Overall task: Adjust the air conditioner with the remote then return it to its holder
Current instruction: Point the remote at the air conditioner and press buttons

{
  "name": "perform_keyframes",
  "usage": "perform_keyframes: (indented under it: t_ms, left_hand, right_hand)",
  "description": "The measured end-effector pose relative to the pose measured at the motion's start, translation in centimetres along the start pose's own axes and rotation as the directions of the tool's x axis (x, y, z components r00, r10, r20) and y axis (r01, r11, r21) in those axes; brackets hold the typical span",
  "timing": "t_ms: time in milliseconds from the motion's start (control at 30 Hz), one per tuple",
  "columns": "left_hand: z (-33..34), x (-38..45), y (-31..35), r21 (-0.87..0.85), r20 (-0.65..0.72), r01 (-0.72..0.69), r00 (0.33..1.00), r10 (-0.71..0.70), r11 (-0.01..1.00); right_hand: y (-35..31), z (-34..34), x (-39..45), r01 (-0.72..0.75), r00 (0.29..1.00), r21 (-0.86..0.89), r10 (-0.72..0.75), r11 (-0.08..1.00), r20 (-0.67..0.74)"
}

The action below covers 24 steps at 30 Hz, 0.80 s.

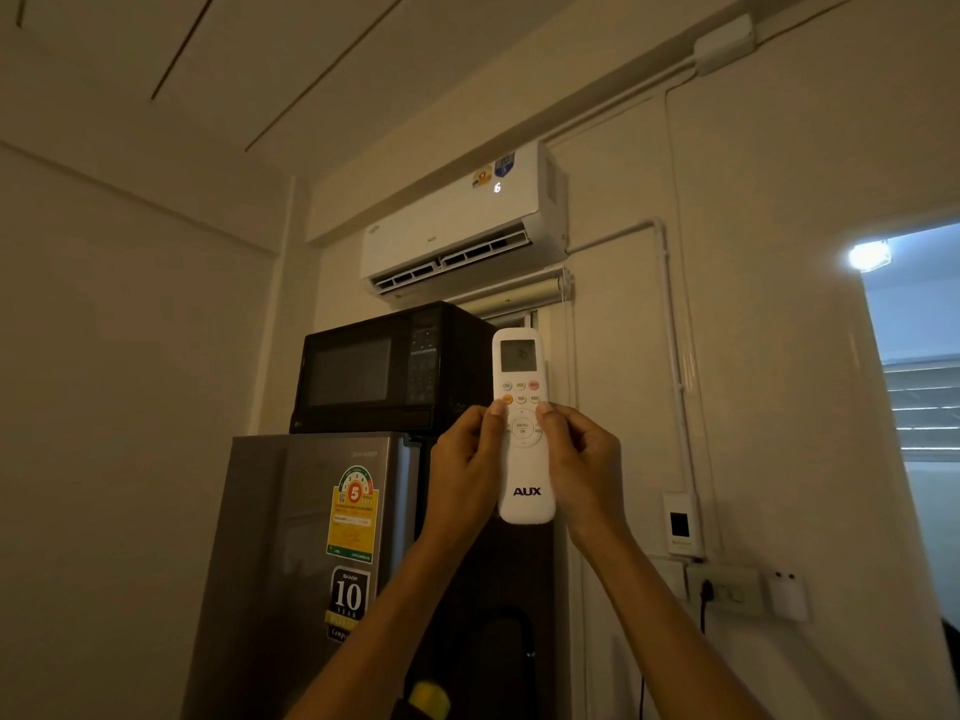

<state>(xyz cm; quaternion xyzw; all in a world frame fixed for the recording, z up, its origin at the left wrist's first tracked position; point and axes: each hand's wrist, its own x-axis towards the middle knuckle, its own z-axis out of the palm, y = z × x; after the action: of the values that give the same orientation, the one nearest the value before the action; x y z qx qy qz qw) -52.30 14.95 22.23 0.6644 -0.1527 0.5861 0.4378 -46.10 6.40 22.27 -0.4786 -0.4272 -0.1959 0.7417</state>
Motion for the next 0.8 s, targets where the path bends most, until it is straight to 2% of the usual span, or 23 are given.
perform_keyframes:
  t_ms: [500, 800]
  left_hand:
    - [-0.17, -0.22, -0.83, 0.01, -0.015, 0.093, 0.996, -0.093, 0.996]
    - [-0.44, -0.56, -0.63, 0.003, -0.009, 0.084, 0.996, -0.084, 0.996]
  right_hand:
    - [0.35, 0.77, 0.02, -0.053, 0.998, -0.024, 0.053, 0.998, -0.016]
    - [0.72, 0.96, 0.31, -0.068, 0.998, -0.051, 0.067, 0.996, -0.018]
